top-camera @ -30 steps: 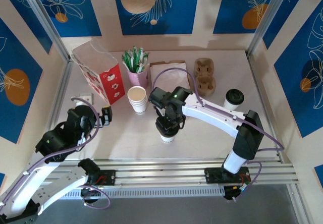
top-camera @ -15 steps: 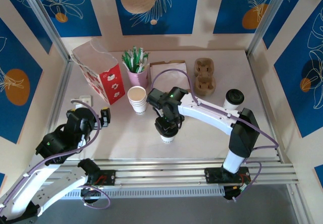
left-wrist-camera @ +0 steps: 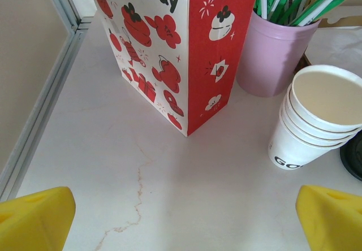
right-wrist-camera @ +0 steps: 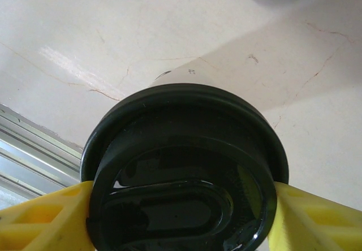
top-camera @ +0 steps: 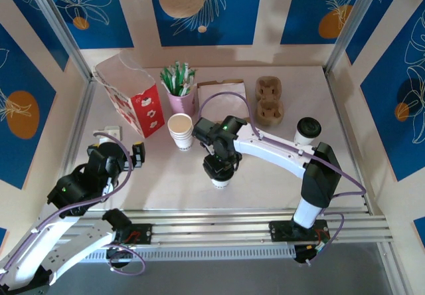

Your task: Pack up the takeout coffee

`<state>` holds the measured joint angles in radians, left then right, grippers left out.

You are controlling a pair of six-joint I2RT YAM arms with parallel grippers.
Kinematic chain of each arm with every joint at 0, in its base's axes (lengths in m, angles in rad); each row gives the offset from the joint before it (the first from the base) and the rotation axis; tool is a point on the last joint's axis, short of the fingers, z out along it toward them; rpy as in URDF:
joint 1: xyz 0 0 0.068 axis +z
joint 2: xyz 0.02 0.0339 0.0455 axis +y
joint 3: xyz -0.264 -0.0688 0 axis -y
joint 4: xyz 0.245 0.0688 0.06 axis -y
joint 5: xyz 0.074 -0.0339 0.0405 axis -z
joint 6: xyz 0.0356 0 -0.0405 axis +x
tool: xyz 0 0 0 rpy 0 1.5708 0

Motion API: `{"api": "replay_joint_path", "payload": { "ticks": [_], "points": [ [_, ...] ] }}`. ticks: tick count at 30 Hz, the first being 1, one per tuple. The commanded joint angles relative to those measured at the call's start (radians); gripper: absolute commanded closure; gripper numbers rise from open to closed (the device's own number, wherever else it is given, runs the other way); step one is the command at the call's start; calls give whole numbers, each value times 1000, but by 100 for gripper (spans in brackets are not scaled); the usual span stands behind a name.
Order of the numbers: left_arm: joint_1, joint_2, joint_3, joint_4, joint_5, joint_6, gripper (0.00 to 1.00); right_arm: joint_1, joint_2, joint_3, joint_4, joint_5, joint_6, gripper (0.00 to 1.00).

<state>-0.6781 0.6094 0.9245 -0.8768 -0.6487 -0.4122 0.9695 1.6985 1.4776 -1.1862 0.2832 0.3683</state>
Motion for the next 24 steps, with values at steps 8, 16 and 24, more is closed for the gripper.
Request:
{"api": "replay_joint_path", "payload": {
  "ticks": [8,16,24],
  "points": [
    [7,-5,-6,-7,-16,13,0,5,-9,-56,5,-7,20,31],
    [6,10,-4,-9,-5,16,0,-12,5,-85,-3,37,31,31],
    [7,15,-4,-11,3,18,0,-31,13,-197,96,-30,48,32]
  ]
}}
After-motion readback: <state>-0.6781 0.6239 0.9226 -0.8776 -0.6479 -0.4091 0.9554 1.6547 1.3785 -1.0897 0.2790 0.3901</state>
